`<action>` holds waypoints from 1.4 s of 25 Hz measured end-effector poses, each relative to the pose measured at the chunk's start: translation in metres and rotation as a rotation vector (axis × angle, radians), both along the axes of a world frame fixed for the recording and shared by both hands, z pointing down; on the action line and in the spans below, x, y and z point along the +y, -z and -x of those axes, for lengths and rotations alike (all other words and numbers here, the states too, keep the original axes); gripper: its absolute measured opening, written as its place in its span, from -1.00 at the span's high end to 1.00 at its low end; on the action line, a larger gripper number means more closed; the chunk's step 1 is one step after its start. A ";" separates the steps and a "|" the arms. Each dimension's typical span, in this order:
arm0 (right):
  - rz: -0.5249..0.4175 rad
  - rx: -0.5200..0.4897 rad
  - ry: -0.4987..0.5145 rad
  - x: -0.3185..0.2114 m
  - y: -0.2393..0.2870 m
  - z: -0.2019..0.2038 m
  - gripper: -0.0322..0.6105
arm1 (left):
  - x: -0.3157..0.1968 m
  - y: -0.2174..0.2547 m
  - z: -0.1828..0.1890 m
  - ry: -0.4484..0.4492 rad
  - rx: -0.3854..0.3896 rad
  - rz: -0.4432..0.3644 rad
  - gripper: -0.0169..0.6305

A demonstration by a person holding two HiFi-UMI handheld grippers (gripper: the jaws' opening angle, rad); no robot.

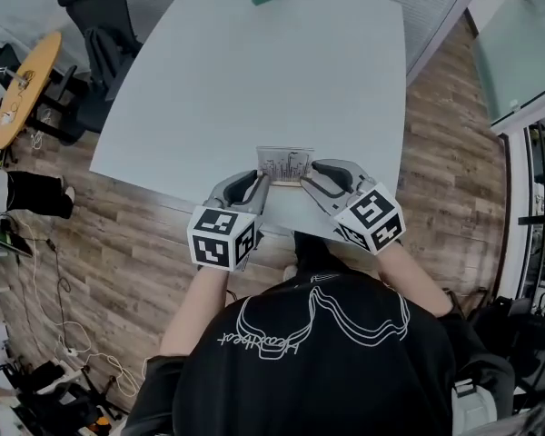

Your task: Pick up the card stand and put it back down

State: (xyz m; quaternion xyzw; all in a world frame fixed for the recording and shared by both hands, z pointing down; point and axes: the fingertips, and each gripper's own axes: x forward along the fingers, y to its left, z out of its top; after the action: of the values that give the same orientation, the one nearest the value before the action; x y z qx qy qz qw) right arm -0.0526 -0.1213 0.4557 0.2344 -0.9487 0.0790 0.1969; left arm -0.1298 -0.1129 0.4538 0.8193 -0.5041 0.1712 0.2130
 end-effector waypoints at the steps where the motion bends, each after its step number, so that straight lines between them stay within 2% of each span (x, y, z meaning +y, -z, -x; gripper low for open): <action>1: -0.005 0.000 -0.001 0.005 0.003 0.000 0.49 | 0.005 0.004 0.000 -0.001 -0.006 -0.006 0.72; 14: -0.036 -0.027 0.014 0.062 0.043 -0.003 0.49 | 0.065 0.044 -0.003 0.026 -0.002 -0.039 0.72; 26: -0.038 -0.021 -0.001 0.081 0.044 -0.006 0.49 | 0.082 0.043 -0.006 0.015 -0.007 -0.041 0.72; 35: -0.042 -0.018 -0.013 0.069 0.046 -0.007 0.49 | 0.072 0.045 -0.006 0.005 -0.015 -0.042 0.73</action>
State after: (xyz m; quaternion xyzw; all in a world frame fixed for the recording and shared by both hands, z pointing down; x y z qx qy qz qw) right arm -0.0457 -0.0520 0.4094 0.2441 -0.9503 0.0627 0.1829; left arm -0.1233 -0.0411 0.4090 0.8210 -0.5112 0.1661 0.1923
